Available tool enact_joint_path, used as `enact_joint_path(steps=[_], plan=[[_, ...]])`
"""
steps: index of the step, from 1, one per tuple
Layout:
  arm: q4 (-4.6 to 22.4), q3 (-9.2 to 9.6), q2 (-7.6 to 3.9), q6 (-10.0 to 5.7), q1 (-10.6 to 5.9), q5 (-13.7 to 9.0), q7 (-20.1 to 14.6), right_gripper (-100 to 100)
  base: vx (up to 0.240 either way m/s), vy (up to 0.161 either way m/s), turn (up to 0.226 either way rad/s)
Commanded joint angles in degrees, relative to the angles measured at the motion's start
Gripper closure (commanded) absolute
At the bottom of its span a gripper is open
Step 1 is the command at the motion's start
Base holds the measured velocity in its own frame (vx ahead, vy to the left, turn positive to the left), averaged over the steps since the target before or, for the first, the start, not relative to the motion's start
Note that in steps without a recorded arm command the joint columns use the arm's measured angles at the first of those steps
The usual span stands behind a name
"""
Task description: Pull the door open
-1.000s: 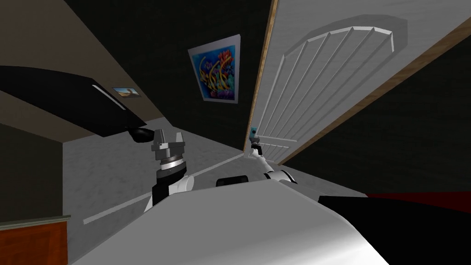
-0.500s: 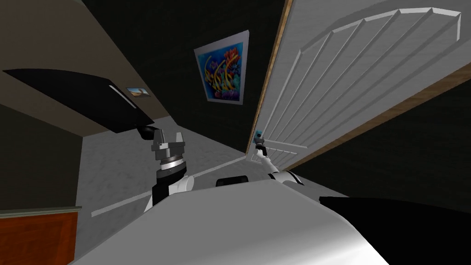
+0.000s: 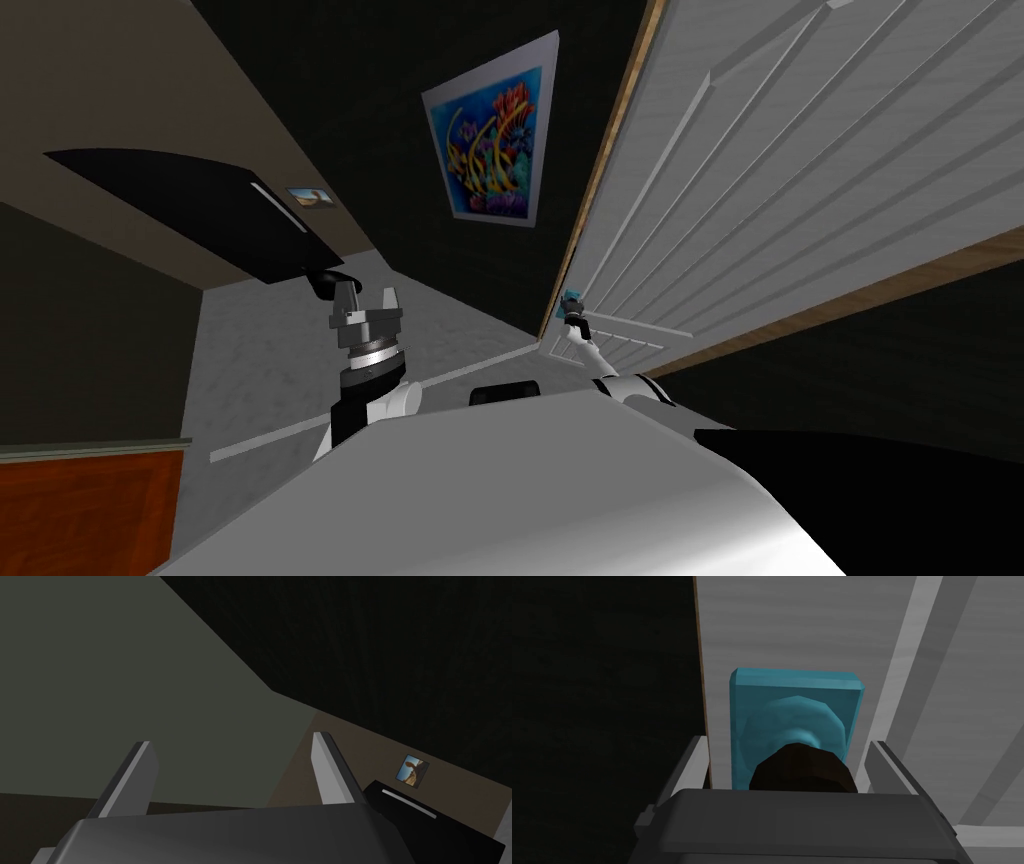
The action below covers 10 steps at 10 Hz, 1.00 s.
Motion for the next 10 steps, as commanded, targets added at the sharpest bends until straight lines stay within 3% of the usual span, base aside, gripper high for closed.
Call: enact_joint_path(steps=[1, 6, 10], plan=[[0.06, 0.01, 0.14, -0.05, -0.06, 0.02, 0.24, 100, -0.008, 0.000, -0.025], [0.06, 0.01, 0.14, -0.05, -0.06, 0.02, 0.24, 100, -0.008, 0.000, 0.003], [-1.22, 2.68, -1.28, 0.79, 0.91, 0.37, -2.87, 100, -0.211, -0.045, 0.139]])
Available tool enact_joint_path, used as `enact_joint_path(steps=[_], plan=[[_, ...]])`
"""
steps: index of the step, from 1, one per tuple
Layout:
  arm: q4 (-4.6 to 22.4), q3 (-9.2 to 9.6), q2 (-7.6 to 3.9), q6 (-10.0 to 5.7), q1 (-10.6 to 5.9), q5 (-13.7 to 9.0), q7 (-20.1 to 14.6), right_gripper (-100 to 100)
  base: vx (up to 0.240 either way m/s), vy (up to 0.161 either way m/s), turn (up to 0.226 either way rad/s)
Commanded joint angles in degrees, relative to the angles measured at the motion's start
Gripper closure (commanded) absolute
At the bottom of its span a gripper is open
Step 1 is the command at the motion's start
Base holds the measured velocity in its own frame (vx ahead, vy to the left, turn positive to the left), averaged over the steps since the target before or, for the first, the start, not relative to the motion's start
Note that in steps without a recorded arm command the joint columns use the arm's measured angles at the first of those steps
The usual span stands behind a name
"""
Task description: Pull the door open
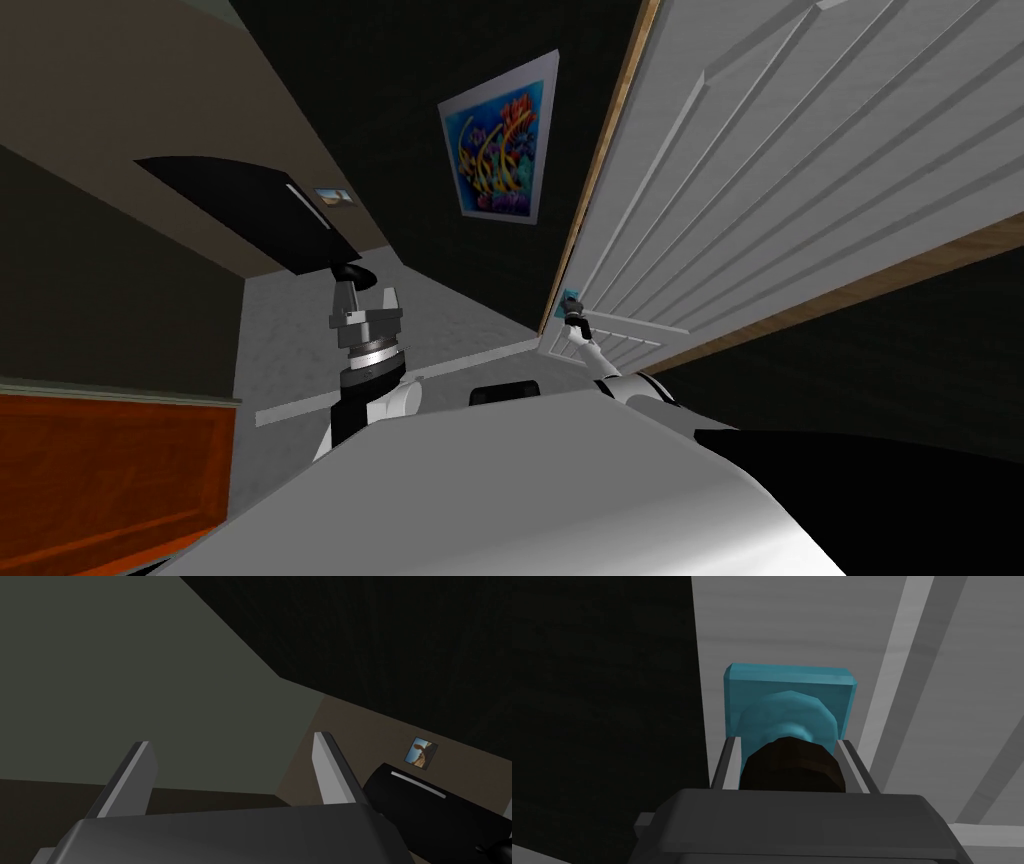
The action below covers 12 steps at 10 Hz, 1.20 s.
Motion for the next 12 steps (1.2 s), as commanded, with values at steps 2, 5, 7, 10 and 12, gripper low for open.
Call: enact_joint_path(steps=[2, 5, 7, 10, 12], plan=[[-1.85, 1.80, -0.59, 1.01, 1.18, 0.12, -2.01, 100, -0.251, -0.052, 0.157], [-2.81, 3.68, -1.57, 1.53, 1.84, 0.35, -4.26, 100, -0.237, -0.064, 0.132], [-2.85, 3.93, -1.85, 1.49, 1.96, 0.40, -4.57, 100, -0.174, -0.035, 0.077], [-3.97, 6.33, -2.68, 1.85, 2.67, 0.84, -6.48, 100, -0.189, -0.042, 0.103], [-4.60, 7.54, -3.20, 1.94, 2.97, 1.07, -7.46, 100, -0.259, -0.067, 0.101]])
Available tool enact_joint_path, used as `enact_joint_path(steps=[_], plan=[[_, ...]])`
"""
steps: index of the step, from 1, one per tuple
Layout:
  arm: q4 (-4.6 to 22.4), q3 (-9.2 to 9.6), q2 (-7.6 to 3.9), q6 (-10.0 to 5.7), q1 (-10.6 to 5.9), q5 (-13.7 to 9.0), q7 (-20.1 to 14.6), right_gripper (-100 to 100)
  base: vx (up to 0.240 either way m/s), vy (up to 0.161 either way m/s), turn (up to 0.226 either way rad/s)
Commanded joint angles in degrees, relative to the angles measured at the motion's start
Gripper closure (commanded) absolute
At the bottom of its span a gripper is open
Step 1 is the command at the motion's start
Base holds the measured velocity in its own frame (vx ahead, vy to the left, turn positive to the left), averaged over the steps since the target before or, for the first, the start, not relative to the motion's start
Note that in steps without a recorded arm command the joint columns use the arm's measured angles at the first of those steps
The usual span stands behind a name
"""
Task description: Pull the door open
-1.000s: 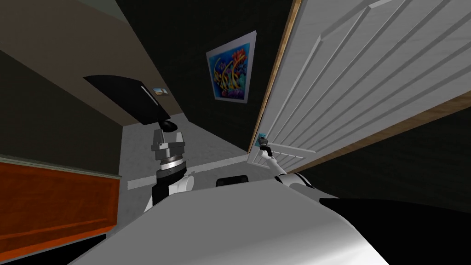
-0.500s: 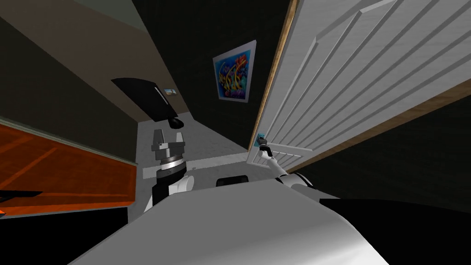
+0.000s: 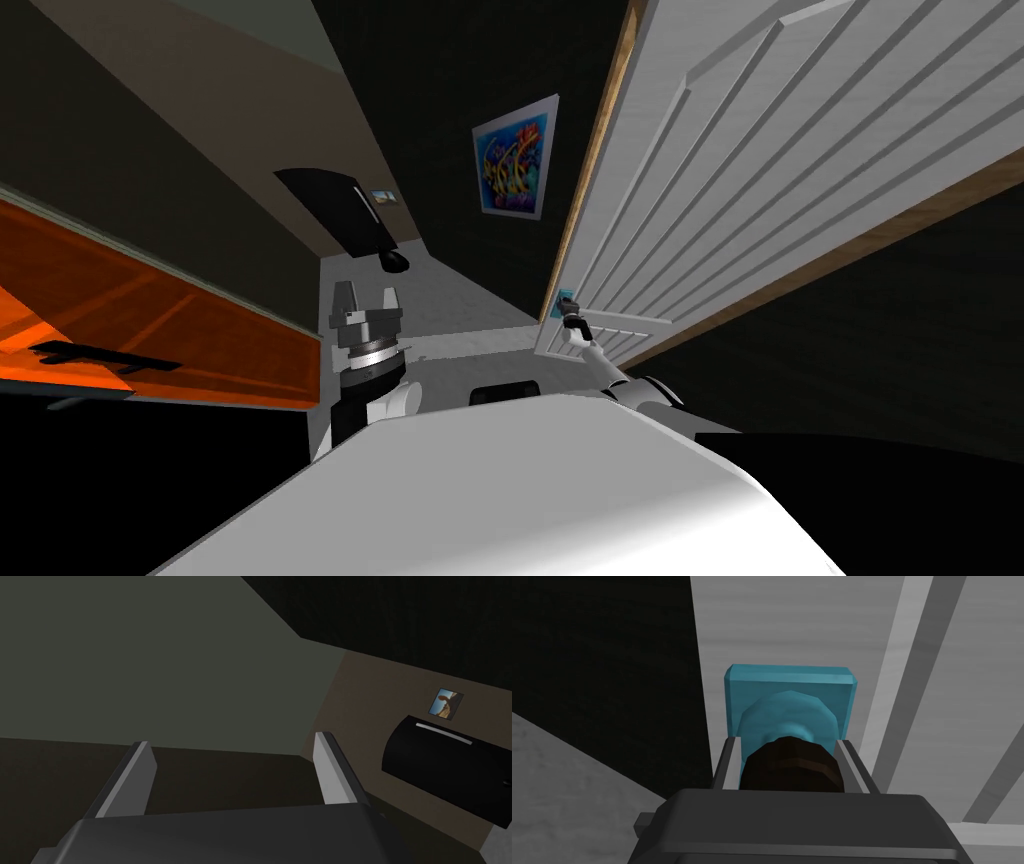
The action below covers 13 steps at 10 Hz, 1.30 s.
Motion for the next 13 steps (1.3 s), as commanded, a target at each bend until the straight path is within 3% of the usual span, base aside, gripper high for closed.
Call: enact_joint_path(steps=[1, 5, 6, 13], plan=[[-0.37, 1.45, -0.51, 0.16, 0.13, 0.26, -1.21, 100, -0.238, -0.068, 0.118], [-1.50, 3.60, -1.43, 0.32, 0.67, 0.66, -2.97, 100, -0.197, -0.051, 0.084], [-1.15, 3.20, -1.32, 0.25, 0.58, 0.60, -2.64, 100, -0.091, -0.028, 0.031], [-3.67, 8.16, -3.87, 0.05, 1.83, 1.53, -6.75, 100, -0.195, -0.065, 0.092]])
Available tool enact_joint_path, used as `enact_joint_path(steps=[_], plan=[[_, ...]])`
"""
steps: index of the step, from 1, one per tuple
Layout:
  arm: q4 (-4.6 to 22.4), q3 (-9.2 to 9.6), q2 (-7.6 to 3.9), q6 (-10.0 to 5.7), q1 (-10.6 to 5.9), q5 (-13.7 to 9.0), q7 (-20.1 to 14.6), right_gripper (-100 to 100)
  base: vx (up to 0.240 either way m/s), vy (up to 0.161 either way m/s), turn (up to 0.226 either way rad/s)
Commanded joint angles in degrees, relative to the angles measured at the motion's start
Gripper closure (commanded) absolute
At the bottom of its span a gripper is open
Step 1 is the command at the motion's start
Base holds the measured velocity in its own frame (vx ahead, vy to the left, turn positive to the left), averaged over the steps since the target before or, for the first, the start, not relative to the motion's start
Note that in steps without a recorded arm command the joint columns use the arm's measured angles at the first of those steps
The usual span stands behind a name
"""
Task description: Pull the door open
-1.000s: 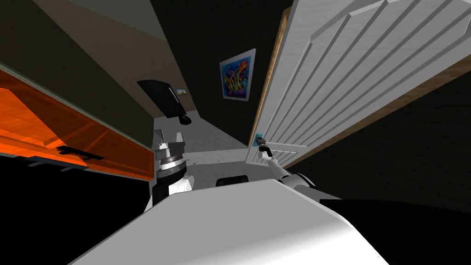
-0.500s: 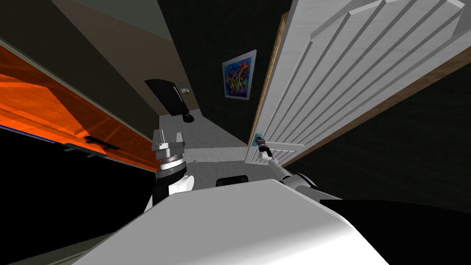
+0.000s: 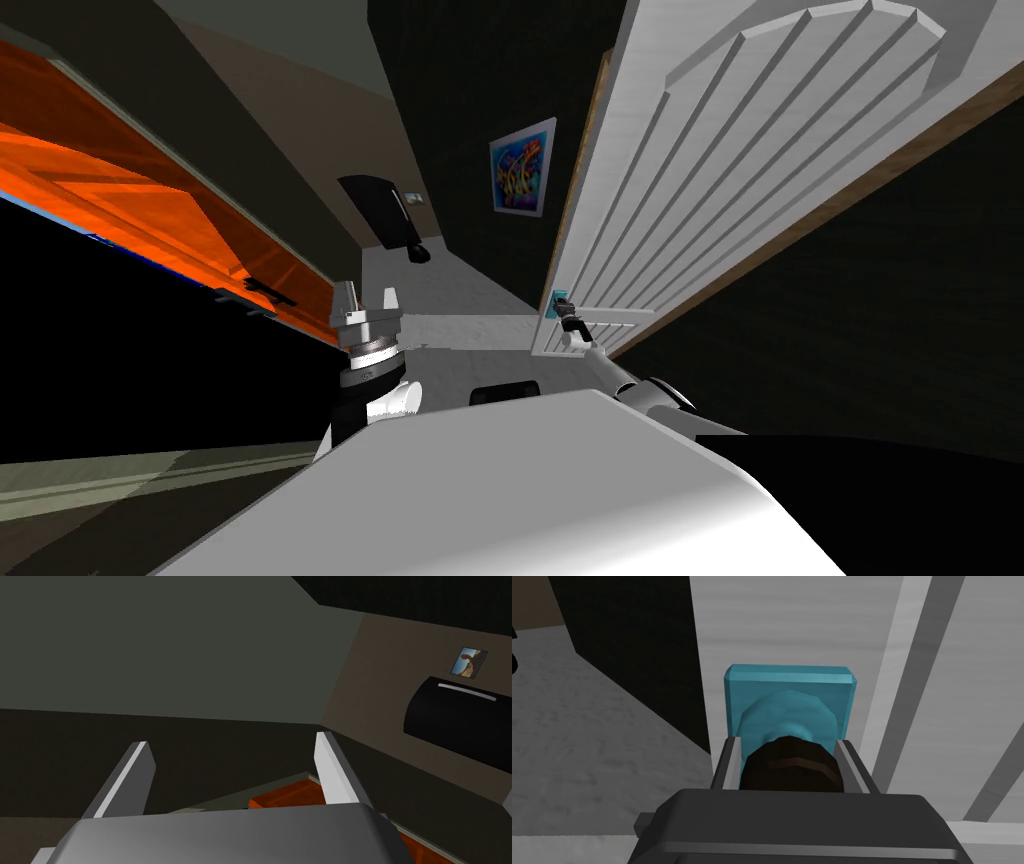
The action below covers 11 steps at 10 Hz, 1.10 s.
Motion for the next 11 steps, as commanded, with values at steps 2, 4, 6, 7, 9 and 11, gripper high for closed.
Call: enact_joint_path(steps=[2, 4, 6, 7, 9, 11], plan=[[-0.84, 2.12, -1.08, -0.33, 0.30, 0.43, -1.89, 100, -0.212, -0.087, 0.109], [-1.35, 3.06, -1.60, -0.38, 0.53, 0.61, -2.68, 100, -0.195, -0.062, 0.057], [-1.99, 4.02, -2.17, -0.40, 1.03, 0.88, -3.40, 100, -0.114, -0.048, 0.053], [-2.15, 4.35, -2.40, -0.48, 1.10, 0.97, -3.71, 100, -0.188, -0.074, 0.090], [-2.92, 5.86, -3.45, -0.87, 1.43, 1.37, -5.15, 100, -0.181, -0.089, 0.083], [-3.77, 7.52, -4.60, -1.30, 1.80, 1.81, -6.74, 100, -0.227, -0.083, 0.091]])
